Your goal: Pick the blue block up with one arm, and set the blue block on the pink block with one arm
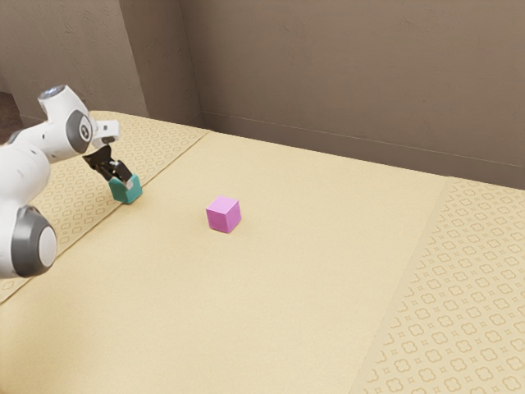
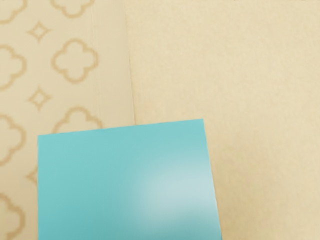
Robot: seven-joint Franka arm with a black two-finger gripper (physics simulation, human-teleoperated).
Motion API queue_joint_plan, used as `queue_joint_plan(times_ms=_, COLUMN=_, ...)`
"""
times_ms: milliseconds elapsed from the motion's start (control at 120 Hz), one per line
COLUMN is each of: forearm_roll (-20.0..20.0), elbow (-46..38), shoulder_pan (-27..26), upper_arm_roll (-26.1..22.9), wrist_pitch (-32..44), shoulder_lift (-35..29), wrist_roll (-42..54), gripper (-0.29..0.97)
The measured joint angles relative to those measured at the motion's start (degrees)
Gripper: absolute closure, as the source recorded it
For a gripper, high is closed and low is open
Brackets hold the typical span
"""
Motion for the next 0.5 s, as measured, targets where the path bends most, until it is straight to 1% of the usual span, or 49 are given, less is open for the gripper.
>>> queue_joint_plan(times_ms=500, forearm_roll=-0.78, elbow=0.71, shoulder_pan=0.45, upper_arm_roll=-0.08, wrist_pitch=1.63, shoulder_lift=1.57, wrist_roll=-0.15, gripper=0.00)
